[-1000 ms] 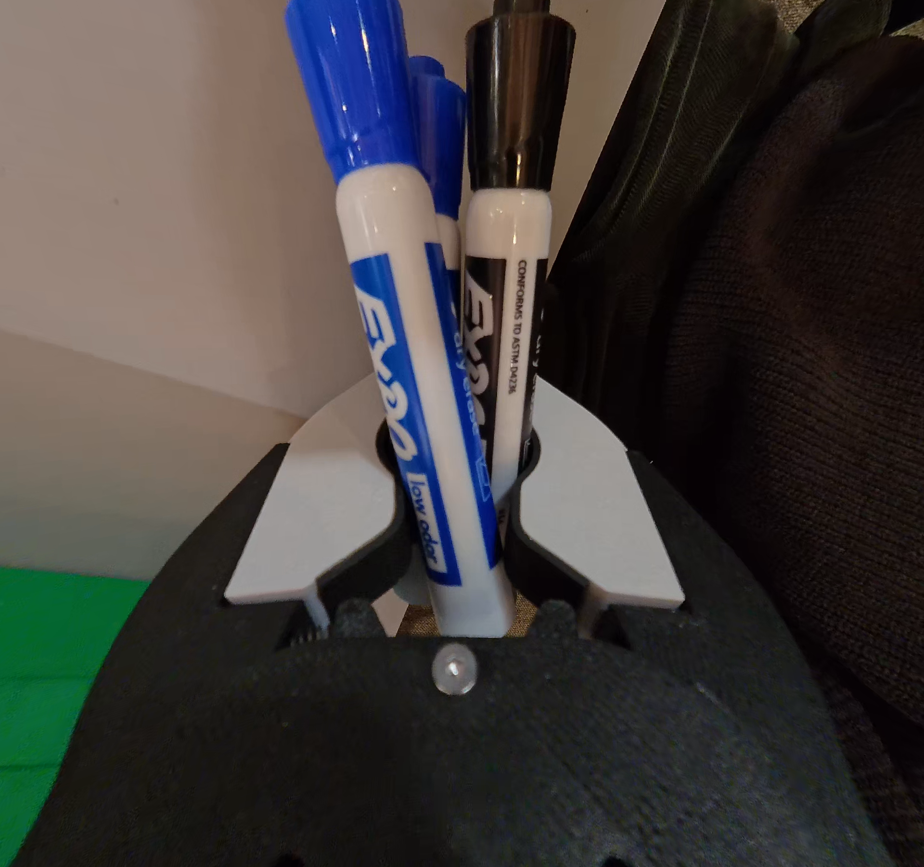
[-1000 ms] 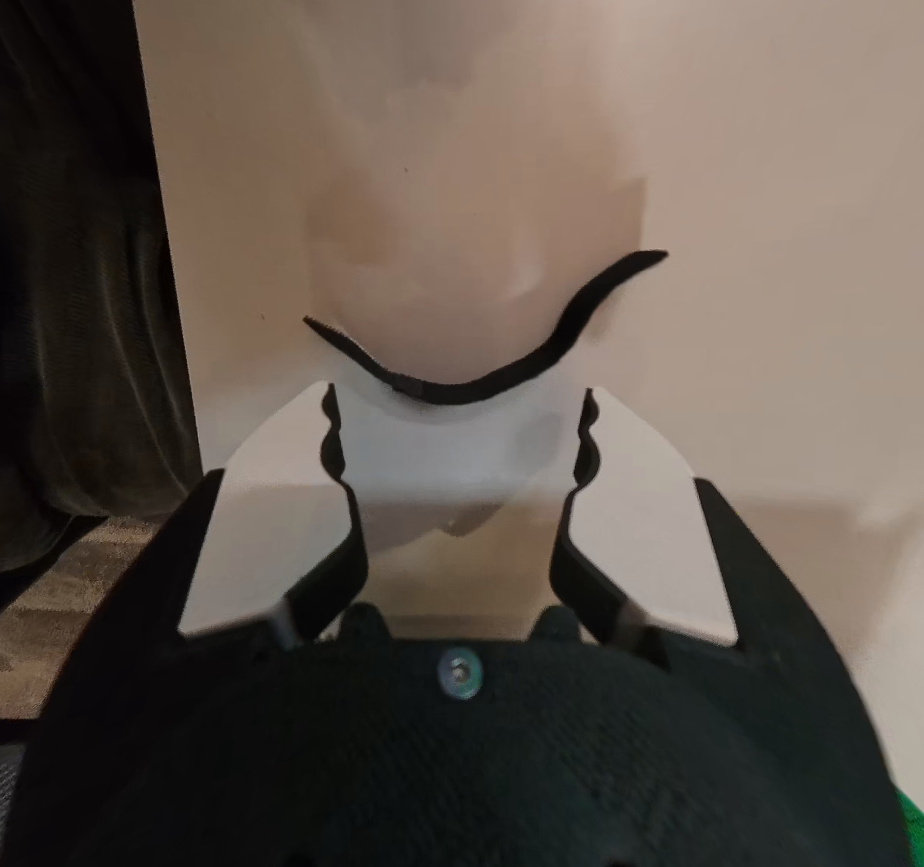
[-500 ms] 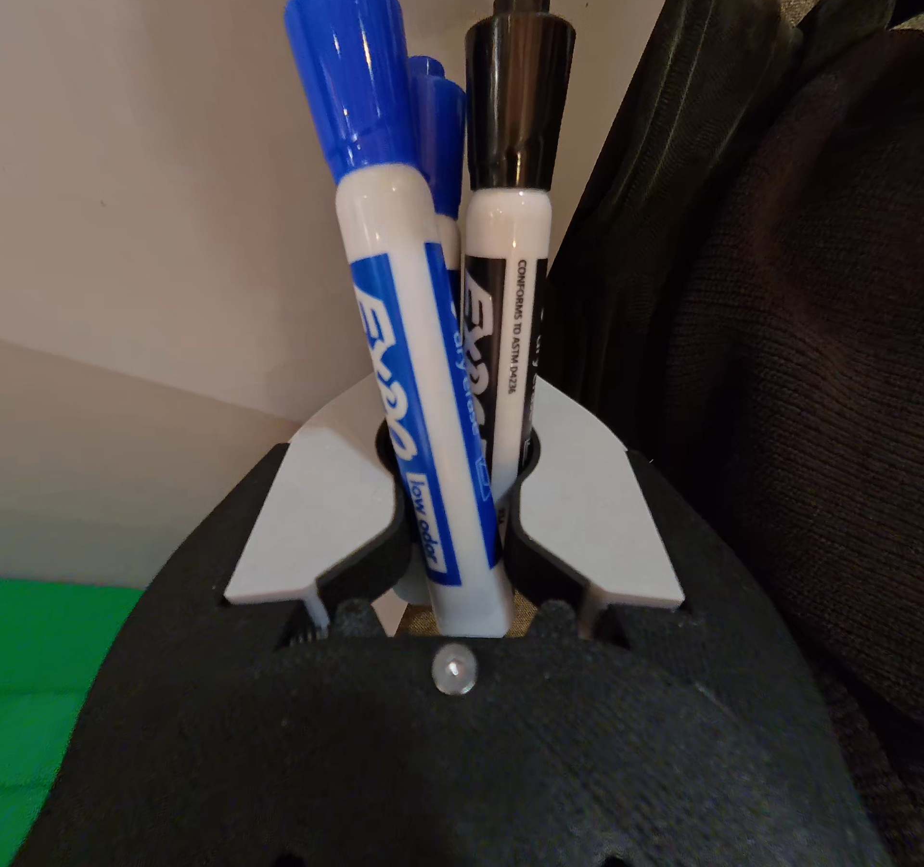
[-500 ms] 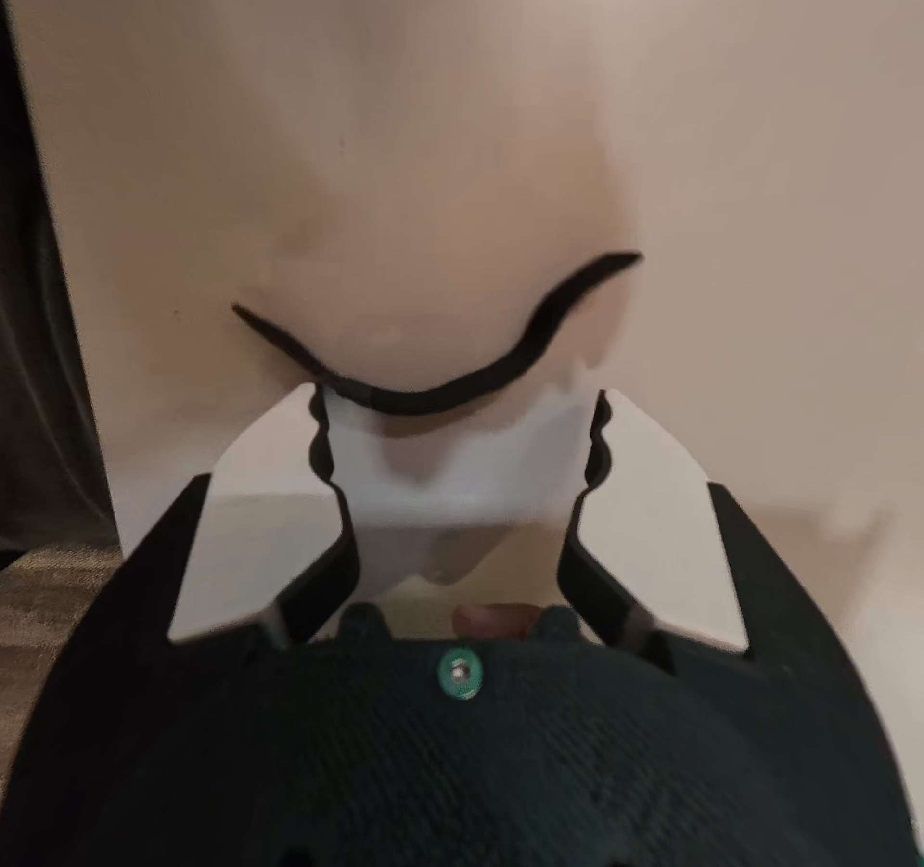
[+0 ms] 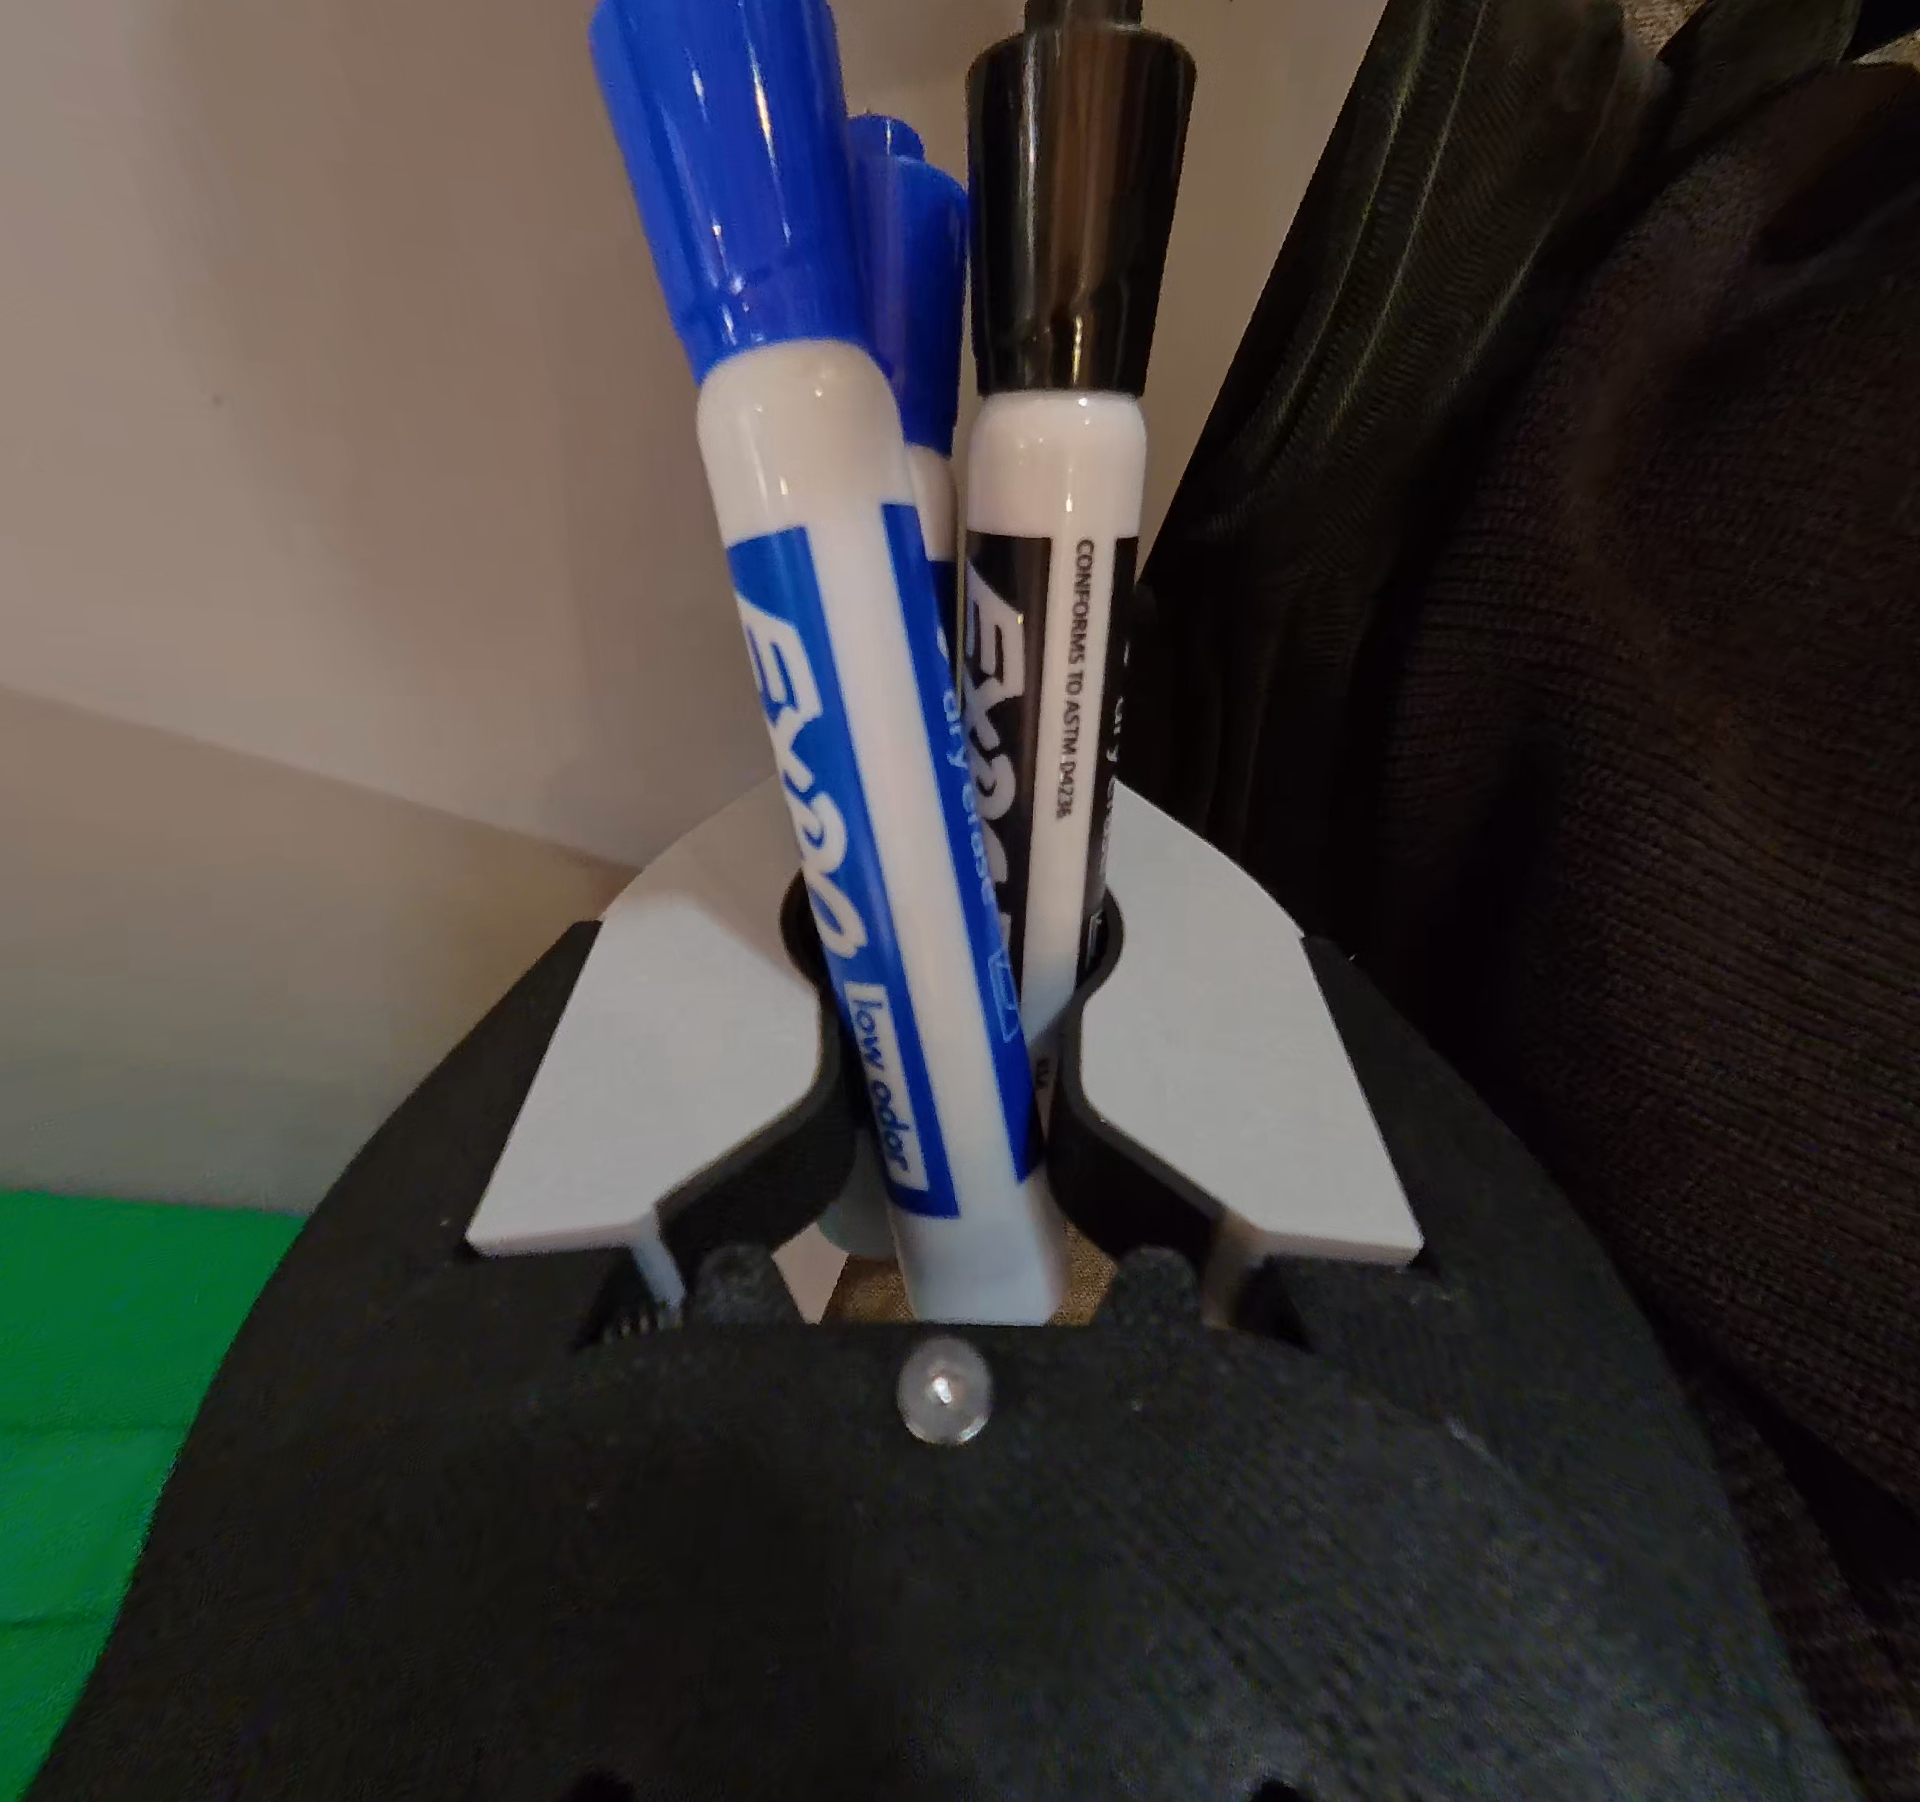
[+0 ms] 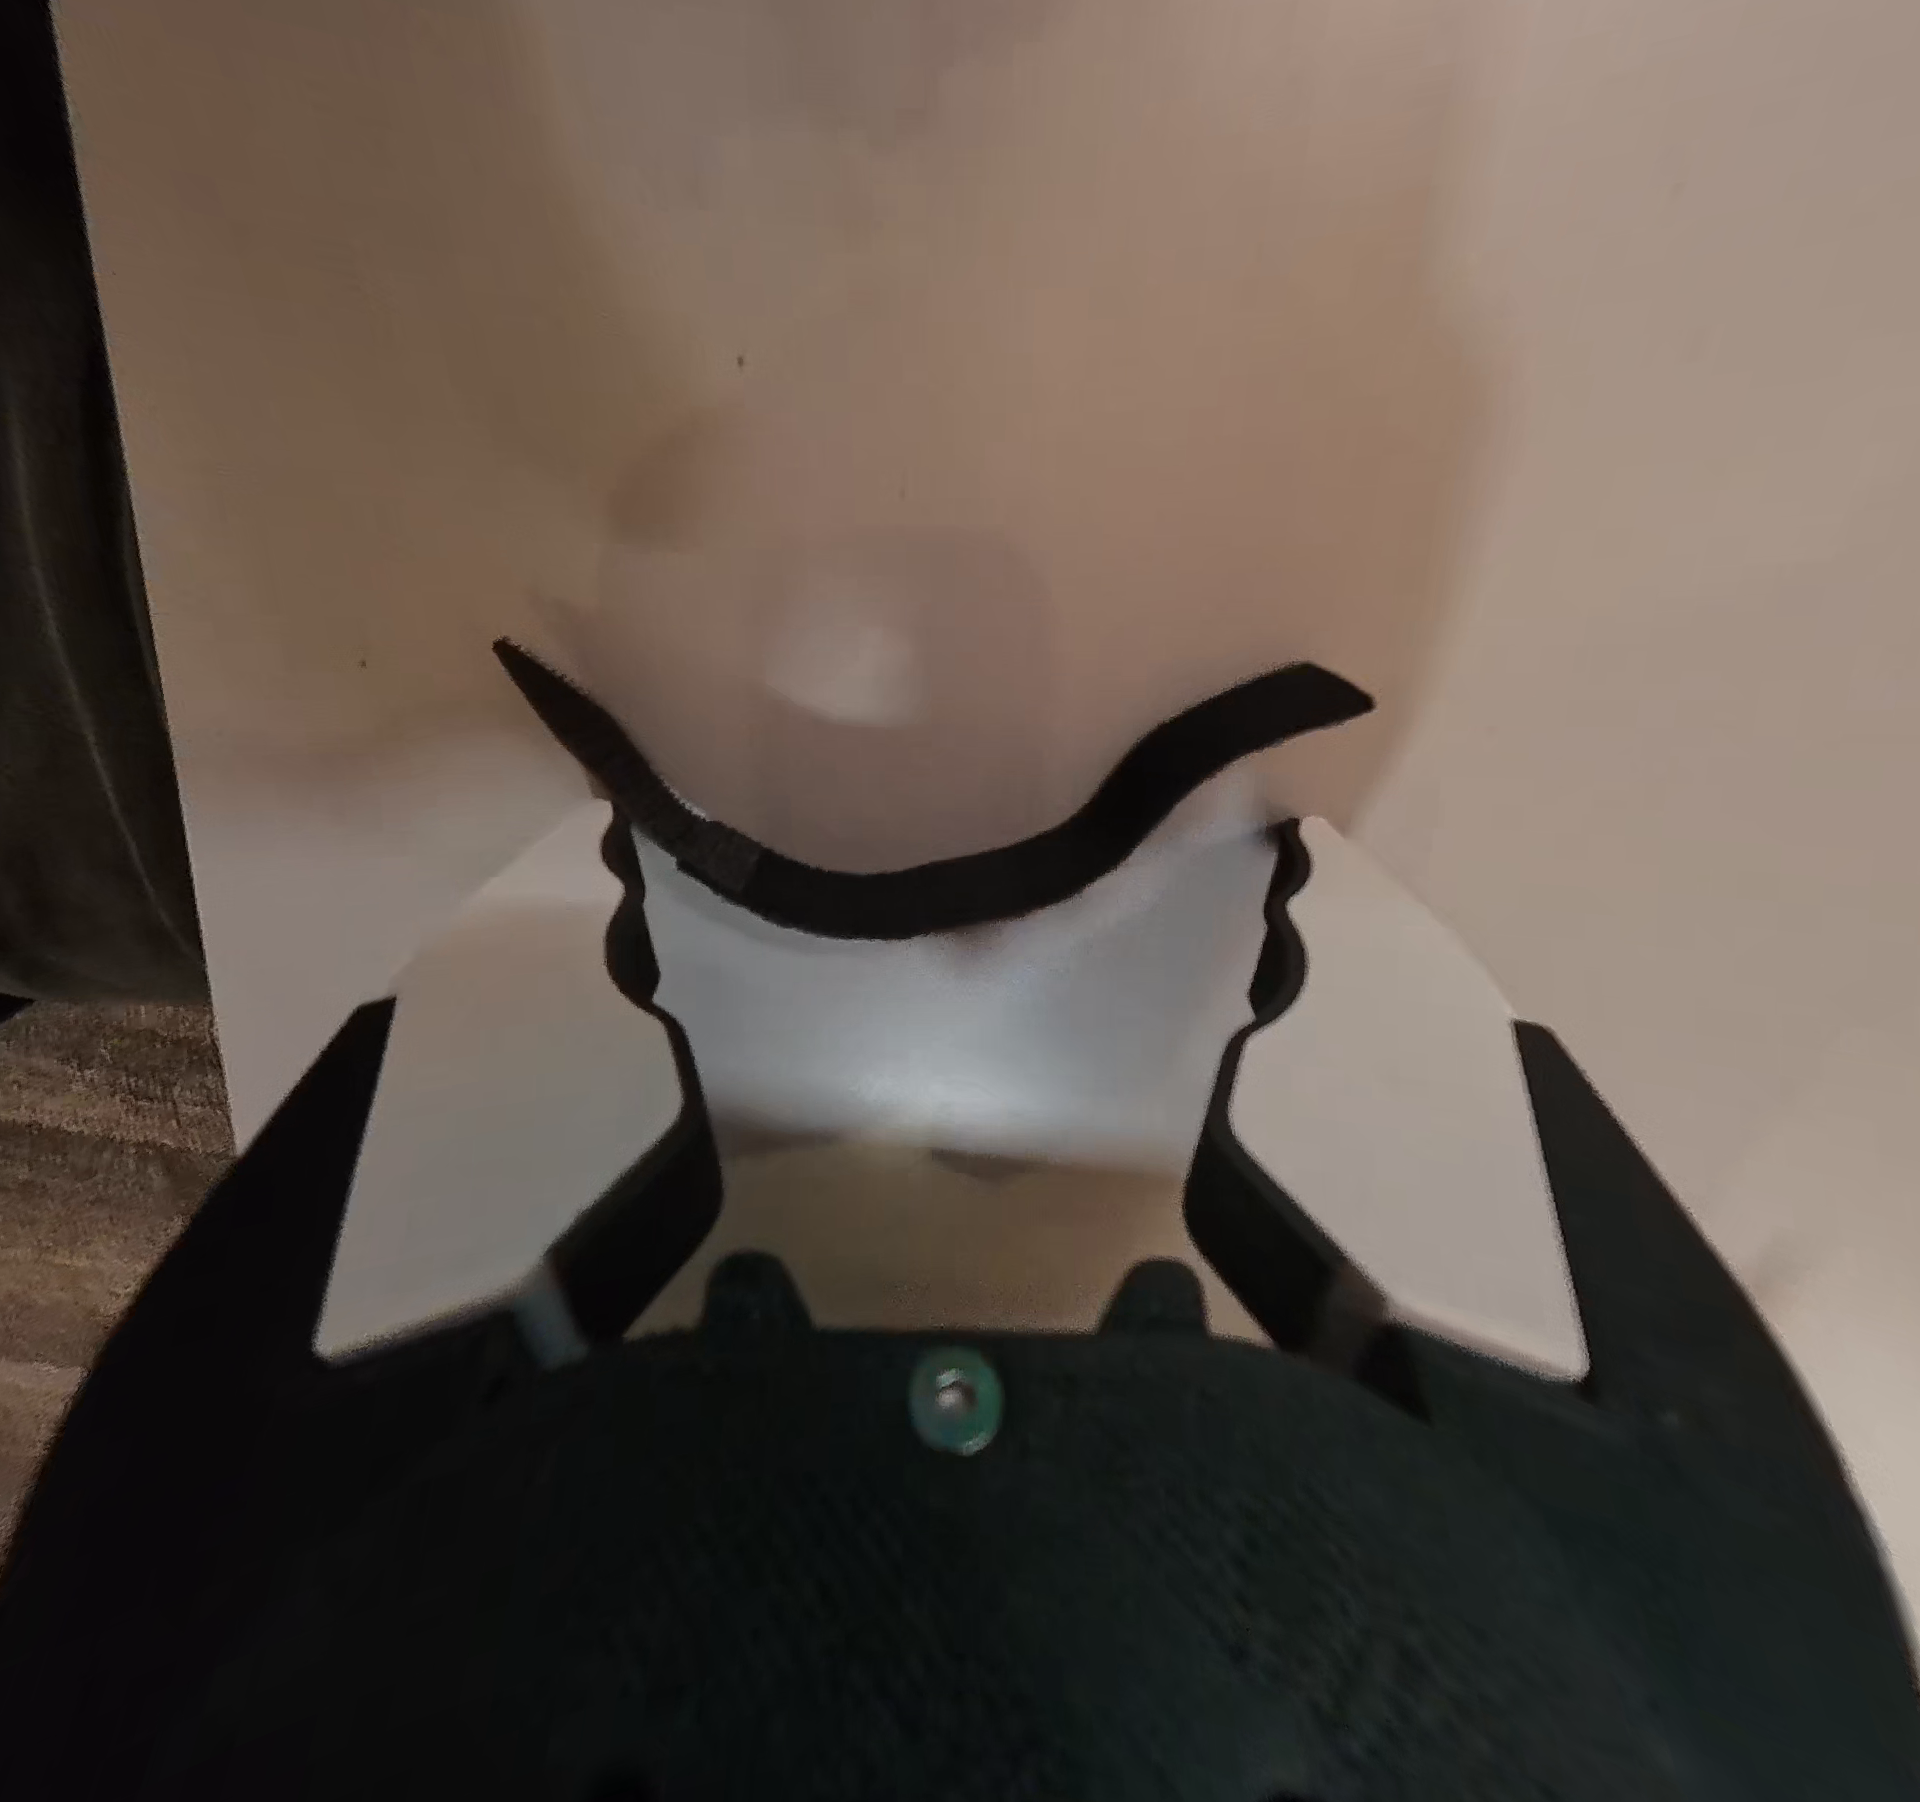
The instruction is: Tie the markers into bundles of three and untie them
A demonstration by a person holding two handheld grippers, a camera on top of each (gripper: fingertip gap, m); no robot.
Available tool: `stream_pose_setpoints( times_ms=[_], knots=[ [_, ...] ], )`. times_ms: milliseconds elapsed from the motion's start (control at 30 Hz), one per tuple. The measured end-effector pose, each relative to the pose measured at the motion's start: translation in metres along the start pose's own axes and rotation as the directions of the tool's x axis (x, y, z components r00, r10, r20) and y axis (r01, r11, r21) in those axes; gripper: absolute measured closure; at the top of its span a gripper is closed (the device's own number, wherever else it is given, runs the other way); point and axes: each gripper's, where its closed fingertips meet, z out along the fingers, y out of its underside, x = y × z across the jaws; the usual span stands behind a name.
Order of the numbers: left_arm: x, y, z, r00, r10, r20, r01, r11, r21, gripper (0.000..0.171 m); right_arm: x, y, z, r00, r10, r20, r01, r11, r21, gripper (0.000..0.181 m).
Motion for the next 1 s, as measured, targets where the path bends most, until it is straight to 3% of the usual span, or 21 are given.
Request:
stream_pose_setpoints(
  times_ms=[300,767,1000],
  knots=[
    [0.001,-0.001,0.0,1.0,0.001,-0.002,-0.001,1.0,0.003,0.126,-0.005,-0.007,-0.002,0.997,-0.072,-0.013,0.073,0.997,0.021,0.076],
    [-0.001,0.001,0.002,1.0,-0.006,-0.008,0.006,1.0,-0.004,0.126,-0.009,-0.036,0.003,1.0,-0.027,0.005,0.026,0.994,0.109,0.08],
    [0.0,0.001,0.002,1.0,-0.005,-0.009,0.004,1.0,-0.005,0.126,-0.008,-0.043,0.001,1.0,0.008,0.021,-0.011,0.986,0.164,0.101]
  ],
)
